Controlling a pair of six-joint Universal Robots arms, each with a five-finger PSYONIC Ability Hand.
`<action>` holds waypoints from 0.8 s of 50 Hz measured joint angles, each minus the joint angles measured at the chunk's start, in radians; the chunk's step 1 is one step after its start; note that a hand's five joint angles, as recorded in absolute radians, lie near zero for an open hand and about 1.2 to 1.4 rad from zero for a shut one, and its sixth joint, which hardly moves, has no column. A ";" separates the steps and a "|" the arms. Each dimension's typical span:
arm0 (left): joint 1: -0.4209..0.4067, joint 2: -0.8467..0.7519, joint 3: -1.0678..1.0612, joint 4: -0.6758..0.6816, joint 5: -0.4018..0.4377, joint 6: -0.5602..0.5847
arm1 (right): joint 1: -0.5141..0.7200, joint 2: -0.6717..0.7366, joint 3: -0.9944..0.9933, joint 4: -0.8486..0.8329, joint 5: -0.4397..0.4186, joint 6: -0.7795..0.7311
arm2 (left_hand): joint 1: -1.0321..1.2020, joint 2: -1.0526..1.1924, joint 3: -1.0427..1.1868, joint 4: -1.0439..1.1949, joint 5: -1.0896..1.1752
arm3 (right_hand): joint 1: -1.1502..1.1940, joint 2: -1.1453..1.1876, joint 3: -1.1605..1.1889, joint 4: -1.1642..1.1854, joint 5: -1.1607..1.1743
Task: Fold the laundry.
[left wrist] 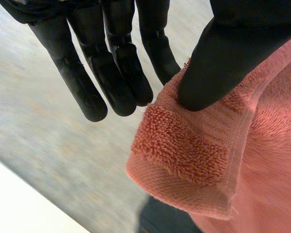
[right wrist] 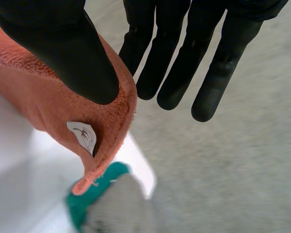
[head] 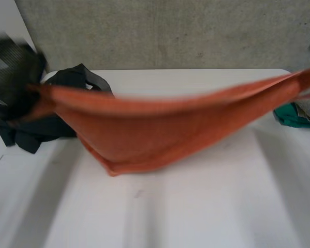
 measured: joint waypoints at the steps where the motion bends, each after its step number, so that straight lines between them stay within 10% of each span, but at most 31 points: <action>1: 0.014 0.018 0.042 -0.034 0.001 -0.028 | -0.022 -0.019 -0.028 0.030 -0.019 0.000 | 0.000 0.000 0.000 0.000 0.000 | 0.000 0.000 0.000 0.000 0.001; 14: -0.001 -0.379 0.301 -0.276 -0.063 -0.024 | -0.036 0.139 -0.128 0.174 -0.061 -0.103 | 0.000 0.000 0.000 0.000 0.000 | 0.000 0.000 0.000 0.000 0.008; 25: -0.082 -0.806 0.653 -0.117 -0.178 0.103 | 0.092 0.490 -0.318 0.047 0.105 -0.119 | 0.000 0.000 0.000 0.000 0.000 | 0.000 0.000 0.000 0.000 0.008; 40: -0.095 -0.825 0.967 0.440 -0.227 -0.159 | 0.114 0.492 -0.517 -0.905 0.215 0.250 | 0.000 0.000 0.001 0.000 0.000 | 0.000 0.000 0.000 0.000 0.024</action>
